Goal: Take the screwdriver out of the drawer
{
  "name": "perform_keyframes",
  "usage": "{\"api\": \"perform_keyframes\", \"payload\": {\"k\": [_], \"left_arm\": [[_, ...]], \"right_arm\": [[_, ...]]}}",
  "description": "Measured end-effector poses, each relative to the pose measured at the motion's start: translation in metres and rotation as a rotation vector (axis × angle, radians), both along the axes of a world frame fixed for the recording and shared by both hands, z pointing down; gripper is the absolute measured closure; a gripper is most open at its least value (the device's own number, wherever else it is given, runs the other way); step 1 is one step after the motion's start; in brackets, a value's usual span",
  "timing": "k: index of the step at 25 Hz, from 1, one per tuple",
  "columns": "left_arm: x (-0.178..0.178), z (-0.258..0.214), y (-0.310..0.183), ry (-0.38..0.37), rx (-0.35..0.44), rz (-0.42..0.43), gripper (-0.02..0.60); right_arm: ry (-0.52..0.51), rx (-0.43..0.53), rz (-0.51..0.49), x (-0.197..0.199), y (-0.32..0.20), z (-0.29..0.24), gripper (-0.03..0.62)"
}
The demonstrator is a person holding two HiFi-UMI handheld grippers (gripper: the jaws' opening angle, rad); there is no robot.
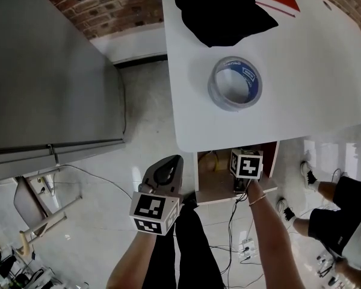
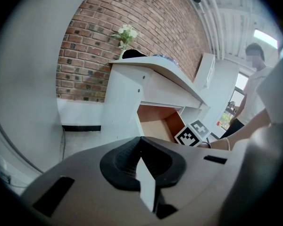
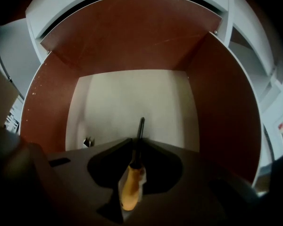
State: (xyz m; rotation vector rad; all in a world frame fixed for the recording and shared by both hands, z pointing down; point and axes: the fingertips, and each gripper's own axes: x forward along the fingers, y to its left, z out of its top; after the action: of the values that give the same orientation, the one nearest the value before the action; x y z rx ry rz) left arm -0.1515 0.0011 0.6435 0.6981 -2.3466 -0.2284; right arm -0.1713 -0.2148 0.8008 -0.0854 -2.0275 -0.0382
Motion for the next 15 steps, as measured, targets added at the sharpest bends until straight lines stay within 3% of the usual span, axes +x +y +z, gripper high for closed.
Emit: {"api": "perform_keyframes", "payload": {"k": [5,15], "left_arm": [[-0.0002,-0.0007,-0.0018,0.004,0.001,0.005,0.589],[-0.0014,-0.0042,-0.0030,-0.001,0.005,0.013,0.589]], "right_arm": [[0.010,0.003,0.006,0.0026,0.0020,0.0019,0.565],[-0.015,-0.036,0.049,0.0057,0.0007,-0.0056,0.572]]}}
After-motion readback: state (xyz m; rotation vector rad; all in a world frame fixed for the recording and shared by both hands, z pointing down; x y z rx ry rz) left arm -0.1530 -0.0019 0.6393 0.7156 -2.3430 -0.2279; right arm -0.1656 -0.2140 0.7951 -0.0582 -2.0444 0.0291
